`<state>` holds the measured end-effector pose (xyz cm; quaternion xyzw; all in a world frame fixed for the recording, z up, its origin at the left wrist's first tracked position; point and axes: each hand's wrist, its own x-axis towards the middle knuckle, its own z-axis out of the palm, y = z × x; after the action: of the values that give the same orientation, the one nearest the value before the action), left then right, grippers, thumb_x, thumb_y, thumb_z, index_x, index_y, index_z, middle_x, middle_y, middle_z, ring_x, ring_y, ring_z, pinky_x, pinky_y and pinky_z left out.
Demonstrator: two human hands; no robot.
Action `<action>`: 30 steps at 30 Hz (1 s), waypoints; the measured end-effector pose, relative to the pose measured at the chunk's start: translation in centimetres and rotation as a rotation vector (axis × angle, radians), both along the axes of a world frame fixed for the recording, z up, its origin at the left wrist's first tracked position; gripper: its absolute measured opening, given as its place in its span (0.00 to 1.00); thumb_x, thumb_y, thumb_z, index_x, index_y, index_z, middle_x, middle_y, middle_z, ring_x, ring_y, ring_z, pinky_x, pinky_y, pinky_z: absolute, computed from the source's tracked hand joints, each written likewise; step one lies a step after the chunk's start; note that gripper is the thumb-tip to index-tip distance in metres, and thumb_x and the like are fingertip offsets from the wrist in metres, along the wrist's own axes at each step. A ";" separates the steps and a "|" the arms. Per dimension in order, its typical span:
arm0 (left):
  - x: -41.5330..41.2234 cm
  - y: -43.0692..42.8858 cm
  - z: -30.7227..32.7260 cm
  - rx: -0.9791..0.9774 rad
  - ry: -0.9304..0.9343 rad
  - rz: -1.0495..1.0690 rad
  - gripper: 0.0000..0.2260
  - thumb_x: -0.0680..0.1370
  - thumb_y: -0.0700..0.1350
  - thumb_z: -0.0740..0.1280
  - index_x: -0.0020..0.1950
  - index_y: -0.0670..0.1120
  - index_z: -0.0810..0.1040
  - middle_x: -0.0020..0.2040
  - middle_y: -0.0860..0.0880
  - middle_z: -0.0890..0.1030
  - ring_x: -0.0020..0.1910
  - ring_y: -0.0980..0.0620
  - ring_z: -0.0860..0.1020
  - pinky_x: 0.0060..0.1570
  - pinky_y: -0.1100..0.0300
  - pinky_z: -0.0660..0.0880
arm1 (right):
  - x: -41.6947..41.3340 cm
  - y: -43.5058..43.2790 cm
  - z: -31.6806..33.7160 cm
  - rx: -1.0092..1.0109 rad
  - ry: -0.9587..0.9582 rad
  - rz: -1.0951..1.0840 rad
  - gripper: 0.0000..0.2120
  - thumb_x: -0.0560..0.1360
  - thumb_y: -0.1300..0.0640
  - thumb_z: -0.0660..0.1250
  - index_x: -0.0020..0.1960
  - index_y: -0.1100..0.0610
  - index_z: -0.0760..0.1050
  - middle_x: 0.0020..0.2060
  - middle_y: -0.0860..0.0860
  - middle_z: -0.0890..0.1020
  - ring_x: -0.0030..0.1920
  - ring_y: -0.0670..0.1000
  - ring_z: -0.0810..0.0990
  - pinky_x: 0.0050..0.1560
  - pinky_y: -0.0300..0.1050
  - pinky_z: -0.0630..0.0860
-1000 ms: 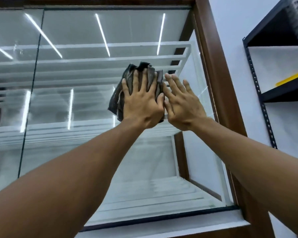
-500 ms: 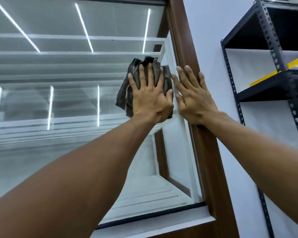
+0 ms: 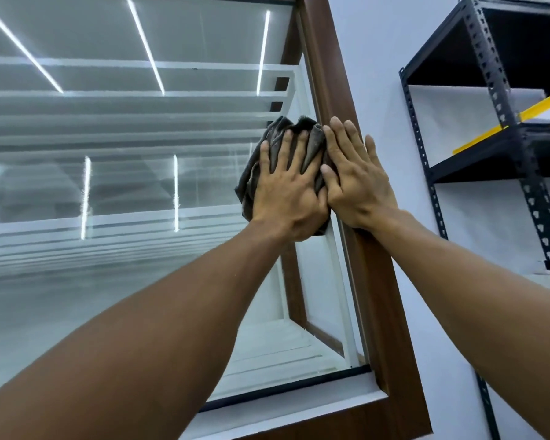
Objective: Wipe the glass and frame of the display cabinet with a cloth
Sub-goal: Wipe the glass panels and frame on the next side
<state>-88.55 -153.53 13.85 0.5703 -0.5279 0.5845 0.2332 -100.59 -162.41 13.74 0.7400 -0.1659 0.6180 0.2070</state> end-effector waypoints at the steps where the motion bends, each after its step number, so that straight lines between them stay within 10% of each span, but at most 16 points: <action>1: 0.2 0.2 -0.3 -0.004 0.002 0.000 0.30 0.86 0.56 0.47 0.86 0.50 0.42 0.86 0.47 0.43 0.85 0.46 0.39 0.80 0.38 0.35 | 0.1 0.1 -0.3 0.002 0.001 -0.047 0.33 0.81 0.46 0.45 0.84 0.53 0.45 0.84 0.52 0.44 0.83 0.51 0.39 0.82 0.54 0.36; 13: 4.8 5.7 -1.9 -0.014 0.030 0.063 0.30 0.84 0.57 0.45 0.86 0.54 0.46 0.86 0.49 0.44 0.85 0.47 0.39 0.80 0.38 0.36 | 6.1 4.3 -3.1 0.043 0.002 0.088 0.34 0.80 0.42 0.36 0.83 0.53 0.40 0.84 0.55 0.44 0.83 0.51 0.38 0.80 0.50 0.29; 21: 9.1 10.1 -1.7 -0.052 0.051 0.118 0.31 0.83 0.62 0.47 0.86 0.56 0.50 0.86 0.48 0.46 0.85 0.46 0.41 0.81 0.38 0.38 | 8.4 5.1 -3.2 0.003 -0.005 -0.008 0.33 0.81 0.41 0.42 0.84 0.47 0.43 0.84 0.54 0.43 0.83 0.57 0.39 0.77 0.72 0.34; 30: 14.2 15.3 -2.2 -0.118 0.105 0.157 0.32 0.83 0.64 0.48 0.86 0.57 0.48 0.86 0.50 0.45 0.85 0.48 0.41 0.81 0.41 0.36 | 13.8 11.2 -2.9 0.001 0.060 -0.013 0.36 0.79 0.44 0.44 0.84 0.57 0.43 0.84 0.56 0.43 0.83 0.56 0.38 0.77 0.73 0.37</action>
<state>-74.34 -138.27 11.65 0.6251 -0.4333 0.6003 0.2473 -86.79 -151.25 10.87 0.7573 -0.1647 0.5942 0.2153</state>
